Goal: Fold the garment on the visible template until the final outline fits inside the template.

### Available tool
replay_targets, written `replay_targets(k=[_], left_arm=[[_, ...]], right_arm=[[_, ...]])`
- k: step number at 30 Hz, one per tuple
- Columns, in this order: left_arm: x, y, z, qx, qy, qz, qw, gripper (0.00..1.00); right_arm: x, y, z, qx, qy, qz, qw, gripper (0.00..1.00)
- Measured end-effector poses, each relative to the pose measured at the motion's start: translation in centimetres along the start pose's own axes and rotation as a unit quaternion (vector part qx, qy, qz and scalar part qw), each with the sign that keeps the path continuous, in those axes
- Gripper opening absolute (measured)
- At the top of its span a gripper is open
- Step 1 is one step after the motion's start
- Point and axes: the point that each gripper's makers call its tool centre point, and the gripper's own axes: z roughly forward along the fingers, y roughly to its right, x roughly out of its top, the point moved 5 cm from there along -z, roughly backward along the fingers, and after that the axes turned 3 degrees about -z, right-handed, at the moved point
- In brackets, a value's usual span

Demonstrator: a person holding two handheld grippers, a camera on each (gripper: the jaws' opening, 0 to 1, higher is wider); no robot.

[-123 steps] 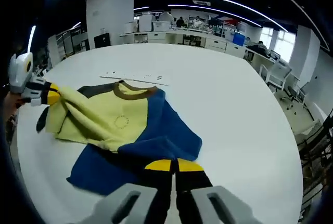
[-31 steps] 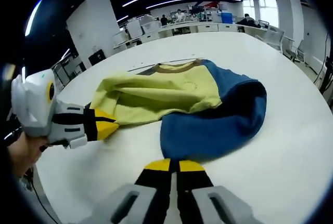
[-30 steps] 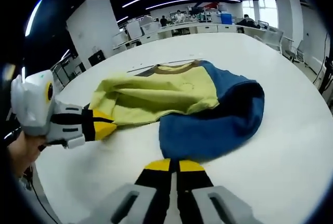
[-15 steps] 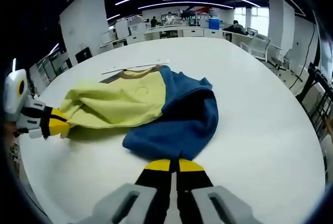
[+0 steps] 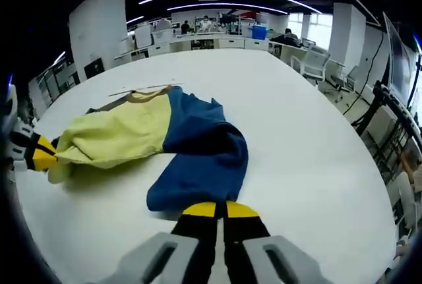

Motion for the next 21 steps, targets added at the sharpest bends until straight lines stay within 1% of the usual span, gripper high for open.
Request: replay_targets(k=[5,8,11,13,17,21], left_arm=[[0.8,2.1,-0.1,-0.033,0.012,-0.019,0.9992,0.00],[1.2,3.4,0.3,-0.043,0.026,0.002,0.9987,0.00],[1.2,4.4,0.6,-0.052,0.022,0.002,0.9984,0.00],[1.3,5.0,0.9,-0.062,0.016,-0.009,0.9979,0.00],[2.0,6.2,1.1,-0.080,0.020,-0.028,0.9962,0.00],[2.7,7.7,1.3,-0.094,0.020,-0.018,0.9952,0.00]], right_arm=[[0.2,2.0,-0.2,-0.016,0.000,-0.001,0.9999,0.00],[0.3,3.5,-0.3,-0.030,0.000,-0.001,0.9995,0.00],[0.5,4.8,-0.4,-0.044,0.000,0.000,0.9990,0.00],[0.7,5.7,-0.5,-0.053,0.001,-0.001,0.9986,0.00],[1.2,7.6,-0.6,-0.071,0.003,-0.001,0.9975,0.00],[1.7,9.9,-1.0,-0.094,0.007,0.011,0.9955,0.00]])
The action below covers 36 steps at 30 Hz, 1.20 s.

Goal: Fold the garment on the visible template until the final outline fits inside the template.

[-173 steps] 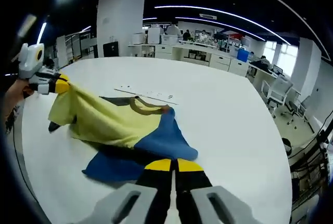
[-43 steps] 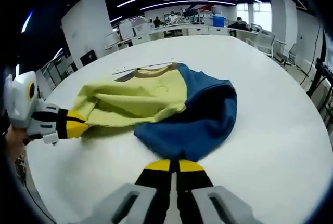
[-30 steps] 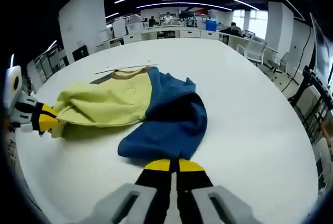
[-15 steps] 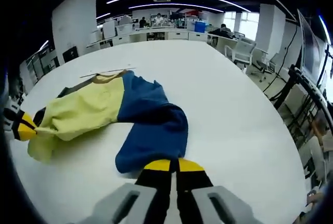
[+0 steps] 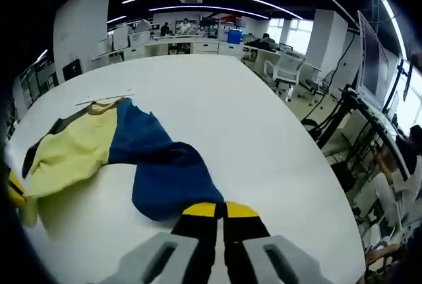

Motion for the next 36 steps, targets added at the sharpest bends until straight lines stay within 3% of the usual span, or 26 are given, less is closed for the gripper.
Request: replay_targets(k=[12,21,25,27,28,30,36], left_arm=[[2.6,2.1,1.1,-0.025,0.014,-0.012,0.9995,0.00],[4.8,3.9,2.4,-0.046,0.023,-0.050,0.9974,0.00],[5.2,4.6,3.3,-0.047,0.018,-0.049,0.9975,0.00],[4.9,4.7,3.7,-0.047,0.012,-0.053,0.9974,0.01],[4.7,4.8,3.8,-0.047,0.010,-0.052,0.9975,0.00],[4.4,4.8,3.9,-0.053,0.008,-0.066,0.9964,0.00],[3.7,4.5,4.2,-0.051,0.003,-0.053,0.9973,0.01]], right_arm=[[1.9,4.0,0.1,-0.029,0.014,-0.001,0.9995,0.00],[3.3,5.3,0.0,-0.038,0.026,-0.017,0.9988,0.00],[3.4,4.9,-0.6,-0.040,0.037,-0.026,0.9982,0.00],[4.4,4.1,-1.2,-0.029,0.091,-0.065,0.9933,0.00],[4.4,3.7,-1.5,-0.025,0.098,-0.084,0.9914,0.00],[3.5,2.9,-1.9,-0.019,0.077,-0.106,0.9912,0.00],[0.9,0.5,-2.0,0.025,0.054,-0.082,0.9949,0.00]])
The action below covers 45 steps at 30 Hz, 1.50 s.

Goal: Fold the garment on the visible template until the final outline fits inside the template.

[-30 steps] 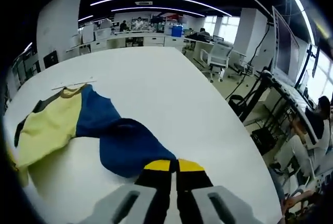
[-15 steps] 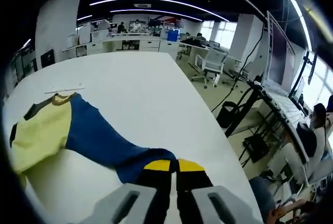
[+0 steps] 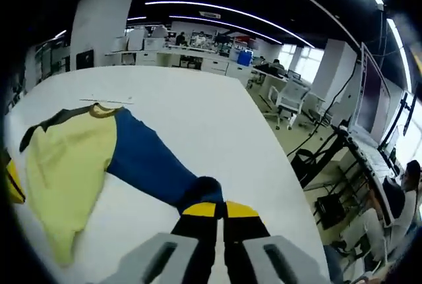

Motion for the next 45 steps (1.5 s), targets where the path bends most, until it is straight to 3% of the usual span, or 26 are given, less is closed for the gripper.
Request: replay_targets(k=[13,19,33,37,40,45], left_arm=[[0.6,-1.2,-1.2,0.019,0.032,0.048,0.9982,0.20],[0.3,-1.7,-1.8,0.032,0.038,0.054,0.9973,0.24],[0.0,-2.7,-3.4,0.059,0.042,0.062,0.9955,0.32],[-0.1,-3.0,-3.8,0.067,0.044,0.060,0.9949,0.38],[-0.2,-3.4,-4.0,0.076,0.046,0.058,0.9943,0.43],[-0.2,-4.0,-4.6,0.084,0.052,0.053,0.9937,0.48]], right_arm=[[-0.7,-5.5,0.3,0.115,0.008,-0.037,0.9927,0.00],[-2.1,-7.0,1.4,0.157,-0.012,-0.041,0.9867,0.00],[-3.9,-7.8,1.7,0.175,-0.046,-0.036,0.9829,0.00],[-4.0,-7.6,1.7,0.164,-0.046,-0.003,0.9853,0.01],[-3.4,-7.5,1.2,0.163,-0.041,0.042,0.9850,0.11],[-2.5,-6.6,0.4,0.147,-0.032,0.069,0.9862,0.22]])
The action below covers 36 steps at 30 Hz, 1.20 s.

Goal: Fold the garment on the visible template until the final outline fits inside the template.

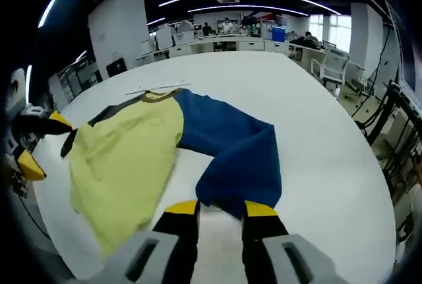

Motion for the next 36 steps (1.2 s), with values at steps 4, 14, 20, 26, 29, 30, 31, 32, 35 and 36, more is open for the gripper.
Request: replay_targets(k=[4,14,20,26,29,30,31,32,35,36], left_arm=[[-0.2,-0.5,-0.5,0.008,0.001,0.002,1.0000,0.50],[-1.1,-2.3,-2.4,0.044,0.011,-0.009,0.9989,0.57],[-1.9,-3.0,-3.6,0.065,0.018,-0.013,0.9976,0.61],[-3.5,-4.4,-5.5,0.097,0.027,-0.032,0.9944,0.63],[-4.6,-5.5,-6.6,0.115,0.025,-0.042,0.9921,0.62],[-5.0,-5.8,-6.9,0.122,0.022,-0.049,0.9911,0.62],[-5.6,-6.3,-7.4,0.133,0.018,-0.056,0.9894,0.61],[-6.0,-6.6,-7.8,0.138,0.017,-0.058,0.9887,0.61],[-7.7,-8.1,-9.1,0.168,0.012,-0.075,0.9829,0.59],[-8.2,-8.4,-9.4,0.173,0.007,-0.081,0.9815,0.58]], right_arm=[[0.1,1.2,-0.6,-0.034,0.000,0.018,0.9993,0.22],[-1.8,1.7,-0.6,-0.080,-0.043,0.056,0.9943,0.22],[-2.7,1.0,-0.3,-0.101,-0.059,0.068,0.9908,0.22],[-3.4,0.1,-0.1,-0.119,-0.070,0.084,0.9868,0.22],[-3.4,0.4,0.0,-0.132,-0.069,0.098,0.9841,0.21],[-3.5,0.5,0.1,-0.133,-0.071,0.098,0.9838,0.20],[-3.4,0.5,0.1,-0.136,-0.069,0.104,0.9828,0.20],[-3.4,0.6,0.2,-0.137,-0.068,0.107,0.9823,0.19],[-3.3,0.7,0.4,-0.141,-0.065,0.113,0.9814,0.14],[-3.3,0.7,0.4,-0.142,-0.064,0.114,0.9812,0.12]])
